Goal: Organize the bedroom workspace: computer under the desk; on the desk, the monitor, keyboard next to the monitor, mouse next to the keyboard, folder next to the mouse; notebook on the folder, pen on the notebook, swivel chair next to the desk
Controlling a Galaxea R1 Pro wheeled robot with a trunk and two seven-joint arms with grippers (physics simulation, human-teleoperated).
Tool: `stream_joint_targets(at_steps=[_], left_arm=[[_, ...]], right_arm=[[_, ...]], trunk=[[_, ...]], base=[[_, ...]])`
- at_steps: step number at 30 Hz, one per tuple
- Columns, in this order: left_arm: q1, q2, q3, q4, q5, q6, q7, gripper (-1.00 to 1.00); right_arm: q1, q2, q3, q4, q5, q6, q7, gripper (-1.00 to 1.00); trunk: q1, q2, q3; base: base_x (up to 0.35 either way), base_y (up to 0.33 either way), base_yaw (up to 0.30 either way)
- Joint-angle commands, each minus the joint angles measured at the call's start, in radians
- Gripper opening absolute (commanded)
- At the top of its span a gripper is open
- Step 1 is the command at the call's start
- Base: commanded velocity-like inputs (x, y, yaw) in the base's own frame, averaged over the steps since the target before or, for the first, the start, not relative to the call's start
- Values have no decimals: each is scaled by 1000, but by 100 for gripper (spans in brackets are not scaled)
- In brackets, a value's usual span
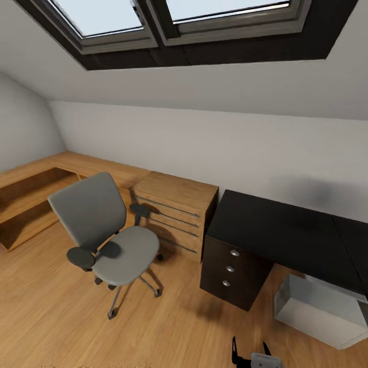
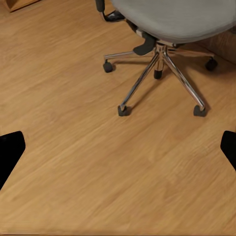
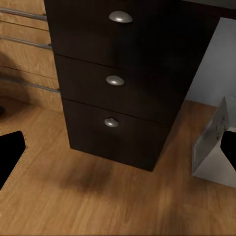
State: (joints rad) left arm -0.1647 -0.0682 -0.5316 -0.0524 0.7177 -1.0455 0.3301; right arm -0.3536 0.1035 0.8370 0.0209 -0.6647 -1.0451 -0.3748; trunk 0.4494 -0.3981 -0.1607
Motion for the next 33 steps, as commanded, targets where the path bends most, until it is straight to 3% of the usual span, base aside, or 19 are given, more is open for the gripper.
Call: stream_joint_targets(at_steps=[1,33], left_arm=[[-1,0,-8,1,0,-2,10,100],[-1,4,-8,2,2,-2,9,100]], right_arm=[[-1,1,9,2,-3,-2,-7,100],[0,2,7,1,-9,-2,-21,100]], trunk=[[1,-2,-2],[1,-2,3]], base=[[0,0,279],[0,0,282]])
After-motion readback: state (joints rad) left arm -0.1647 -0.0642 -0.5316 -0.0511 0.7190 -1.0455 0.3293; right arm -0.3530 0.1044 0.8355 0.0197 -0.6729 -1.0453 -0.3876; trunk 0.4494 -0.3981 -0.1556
